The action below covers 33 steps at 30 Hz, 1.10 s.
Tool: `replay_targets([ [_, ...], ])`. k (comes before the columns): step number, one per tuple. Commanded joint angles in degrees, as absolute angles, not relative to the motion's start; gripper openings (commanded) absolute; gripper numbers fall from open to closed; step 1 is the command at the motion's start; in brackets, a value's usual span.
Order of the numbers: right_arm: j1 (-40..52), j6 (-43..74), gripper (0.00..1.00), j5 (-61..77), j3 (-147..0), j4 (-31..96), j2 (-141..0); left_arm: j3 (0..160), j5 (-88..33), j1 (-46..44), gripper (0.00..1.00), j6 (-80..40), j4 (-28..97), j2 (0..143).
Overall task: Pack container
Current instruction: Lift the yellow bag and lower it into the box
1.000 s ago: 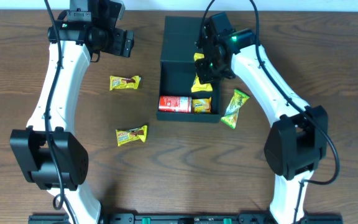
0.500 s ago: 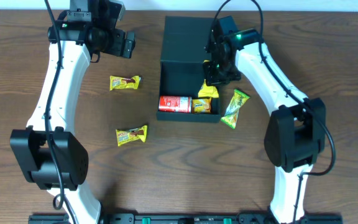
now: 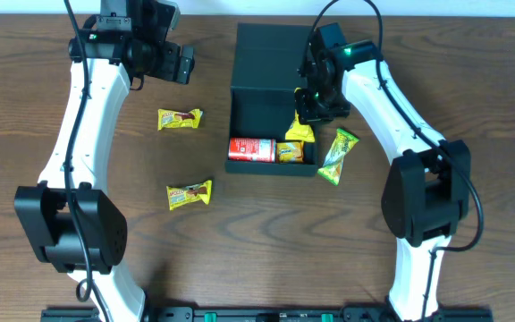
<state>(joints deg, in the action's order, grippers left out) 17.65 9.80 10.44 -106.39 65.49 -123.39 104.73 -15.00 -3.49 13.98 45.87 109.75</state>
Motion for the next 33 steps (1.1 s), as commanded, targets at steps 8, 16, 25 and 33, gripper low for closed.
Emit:
replay_targets([
  [8,17.5,7.2,0.02,9.7,-107.1,67.2,-124.8,105.1,-15.1,-3.3,0.95,14.8,46.2,109.4],
  [16,18.0,6.7,0.01,9.7,-107.0,67.7,-124.8,105.1,-15.1,-3.3,0.95,14.8,46.1,109.4],
  [25,18.8,7.0,0.02,9.1,-107.0,68.9,-124.9,105.1,-15.1,-3.3,0.95,14.8,46.2,109.4],
  [33,18.9,8.1,0.02,8.6,-106.7,69.2,-124.9,105.1,-15.1,-3.3,0.95,14.8,46.2,109.4],
])
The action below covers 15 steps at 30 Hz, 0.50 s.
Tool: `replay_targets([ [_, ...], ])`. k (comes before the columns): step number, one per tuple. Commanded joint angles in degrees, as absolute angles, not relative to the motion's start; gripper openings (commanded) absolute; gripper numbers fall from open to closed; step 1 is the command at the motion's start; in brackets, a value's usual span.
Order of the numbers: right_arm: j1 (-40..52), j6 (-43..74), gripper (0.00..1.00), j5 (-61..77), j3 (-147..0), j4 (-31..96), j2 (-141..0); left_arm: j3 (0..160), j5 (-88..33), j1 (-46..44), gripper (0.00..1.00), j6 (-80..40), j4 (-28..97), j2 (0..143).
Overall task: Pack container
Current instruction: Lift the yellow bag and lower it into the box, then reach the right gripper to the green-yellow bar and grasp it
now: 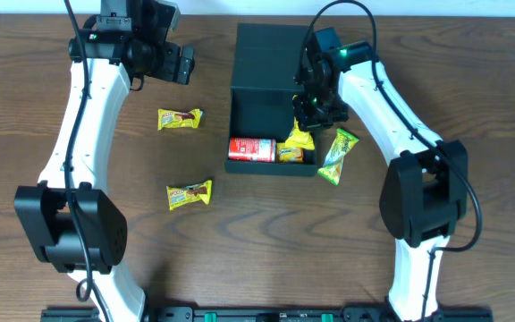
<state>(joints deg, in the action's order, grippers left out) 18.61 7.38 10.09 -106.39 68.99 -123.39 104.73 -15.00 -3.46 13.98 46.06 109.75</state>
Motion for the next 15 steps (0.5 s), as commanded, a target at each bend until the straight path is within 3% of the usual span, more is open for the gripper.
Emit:
replay_targets([
  [1,18.9,8.1,0.02,8.6,-106.7,69.2,-124.9,105.1,-15.1,-3.3,0.95,14.8,46.2,109.4],
  [2,18.9,8.1,0.10,8.6,-106.7,69.1,-124.9,105.1,-15.1,-3.3,0.95,14.8,46.2,109.4],
  [3,18.9,8.1,0.30,8.6,-106.7,69.0,-124.9,105.1,-15.1,-3.3,0.95,14.8,46.2,109.4],
  [6,18.9,8.3,0.40,8.6,-106.7,68.5,-124.9,105.1,-15.1,-3.3,0.95,14.8,46.3,109.4],
  [15,18.5,10.1,0.25,6.6,-114.7,74.1,-122.4,105.1,-15.1,-3.3,0.95,14.8,46.3,109.4],
])
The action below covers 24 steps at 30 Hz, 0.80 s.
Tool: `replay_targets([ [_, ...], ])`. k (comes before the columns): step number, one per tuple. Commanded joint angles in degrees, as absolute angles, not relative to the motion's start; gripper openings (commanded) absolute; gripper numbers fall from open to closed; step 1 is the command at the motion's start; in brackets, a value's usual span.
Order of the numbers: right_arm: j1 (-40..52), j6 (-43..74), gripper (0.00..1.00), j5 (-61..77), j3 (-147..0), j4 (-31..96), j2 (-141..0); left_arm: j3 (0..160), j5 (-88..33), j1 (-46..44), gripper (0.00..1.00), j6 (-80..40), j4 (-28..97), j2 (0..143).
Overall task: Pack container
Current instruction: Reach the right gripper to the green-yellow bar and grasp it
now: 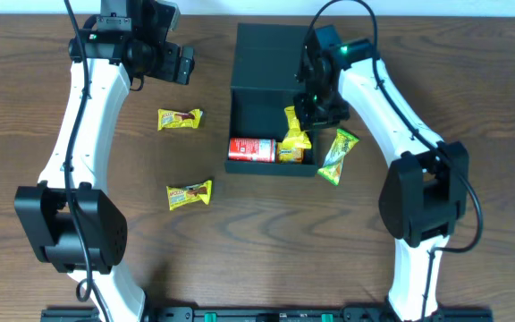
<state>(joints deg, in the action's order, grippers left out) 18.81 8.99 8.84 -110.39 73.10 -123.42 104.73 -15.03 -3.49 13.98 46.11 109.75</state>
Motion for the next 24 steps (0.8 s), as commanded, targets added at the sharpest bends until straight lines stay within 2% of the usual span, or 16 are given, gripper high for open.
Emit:
replay_targets([
  [1,18.0,12.0,0.32,2.6,-117.0,76.6,-121.3,105.1,-15.1,-3.3,0.95,14.8,46.4,109.4],
  [2,17.5,12.4,0.45,0.6,-117.8,77.7,-120.6,105.1,-15.1,-3.3,0.95,14.8,46.4,109.4],
  [3,16.6,12.4,0.52,-1.1,-118.1,78.7,-119.6,105.1,-15.1,-3.3,0.95,14.8,46.5,109.4],
  [4,15.1,12.4,0.53,-1.7,-118.1,80.4,-119.1,105.1,-15.1,-3.3,0.95,14.8,46.5,109.4],
  [10,9.6,15.2,0.52,1.8,-113.5,84.8,-119.1,105.1,-15.1,-3.3,0.95,14.8,46.5,109.4],
  [15,8.5,17.4,0.53,3.1,-103.9,81.3,-119.1,105.1,-15.1,-3.3,0.95,14.8,46.5,109.4],
  [20,8.7,17.4,0.49,8.3,-96.4,76.4,-119.1,105.1,-15.1,-3.3,0.95,14.8,46.5,109.4],
  [24,9.1,17.6,0.52,9.5,-92.9,72.9,-119.1,105.1,-15.1,-3.3,0.95,14.8,46.5,109.4],
])
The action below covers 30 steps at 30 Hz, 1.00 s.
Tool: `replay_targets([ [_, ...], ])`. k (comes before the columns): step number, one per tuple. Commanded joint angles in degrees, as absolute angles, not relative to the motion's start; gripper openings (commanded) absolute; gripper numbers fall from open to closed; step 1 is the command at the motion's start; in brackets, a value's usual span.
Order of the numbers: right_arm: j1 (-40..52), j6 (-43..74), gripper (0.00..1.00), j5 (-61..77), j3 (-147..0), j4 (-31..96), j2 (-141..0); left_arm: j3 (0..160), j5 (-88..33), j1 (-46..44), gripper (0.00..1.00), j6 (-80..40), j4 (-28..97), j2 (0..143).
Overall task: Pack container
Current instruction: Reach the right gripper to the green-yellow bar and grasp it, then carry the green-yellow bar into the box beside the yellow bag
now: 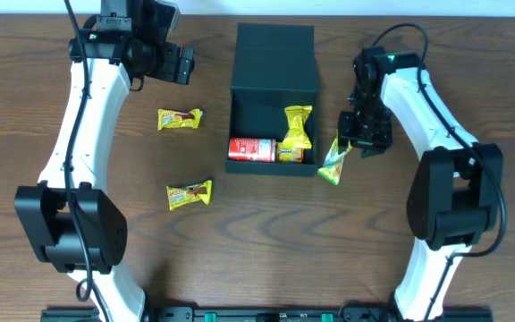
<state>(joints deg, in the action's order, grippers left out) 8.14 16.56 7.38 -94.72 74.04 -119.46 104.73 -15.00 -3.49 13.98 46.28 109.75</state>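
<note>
An open black box [273,67] stands at the table's middle. Inside it, along the front wall, lie a red packet [251,148] and an orange one [290,153], and a yellow snack packet [296,127] rests on top of them at the right. A green packet [333,163] lies on the table just right of the box. My right gripper [354,139] is at that packet's upper end and looks open. The left gripper [184,64] hangs at the far left, looks open and holds nothing. Two yellow packets [179,118] [189,194] lie left of the box.
The box's raised lid and walls stand between the two arms. Both arm bases sit at the near edge of the wooden table [266,241].
My right gripper has let go of the yellow packet, which now lies in the box. The gripper has moved right, out of the box, to the green packet's upper end. The left arm stayed still.
At first my right gripper held the yellow packet at the box's right wall. At the following two moments it held the packet further inside, above the other packets. Now the packet lies in the box and the gripper is at the green packet outside.
</note>
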Motion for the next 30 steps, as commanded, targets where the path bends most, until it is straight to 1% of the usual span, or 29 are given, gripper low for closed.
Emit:
replay_targets([
  [1,9.3,17.8,0.52,9.5,-92.1,72.3,-119.1,105.1,-15.1,-3.3,0.95,14.8,46.5,109.4],
  [4,10.0,17.8,0.50,10.8,-88.9,69.2,-119.2,105.1,-15.1,-3.3,0.95,14.8,46.5,109.4],
  [7,10.5,18.3,0.44,11.0,-87.5,67.9,-119.2,105.1,-15.1,-3.3,0.95,14.8,46.5,109.4],
  [12,10.6,18.4,0.39,10.8,-87.3,66.1,-119.2,105.1,-15.1,-3.3,0.95,14.8,46.5,109.4],
  [14,10.8,18.4,0.34,10.3,-86.9,65.0,-119.2,105.1,-15.1,-3.3,0.95,14.8,46.5,109.4],
  [21,11.0,19.4,0.31,6.3,-85.6,61.4,-119.2,105.1,-15.1,-3.3,0.96,14.8,46.5,109.4],
  [24,11.0,19.3,0.25,5.8,-85.6,60.5,-119.2,105.1,-15.1,-3.3,0.95,14.8,46.5,109.4],
  [28,11.0,19.7,0.05,5.8,-85.6,59.8,-119.2,105.1,-15.1,-3.3,0.95,14.8,46.5,109.4],
  [29,11.0,19.7,0.02,5.8,-85.6,59.5,-119.2,105.1,-15.1,-3.3,0.95,14.8,46.5,109.4],
  [30,11.0,19.7,0.01,5.8,-85.6,59.4,-119.2,105.1,-15.1,-3.3,0.95,14.8,46.5,109.4],
])
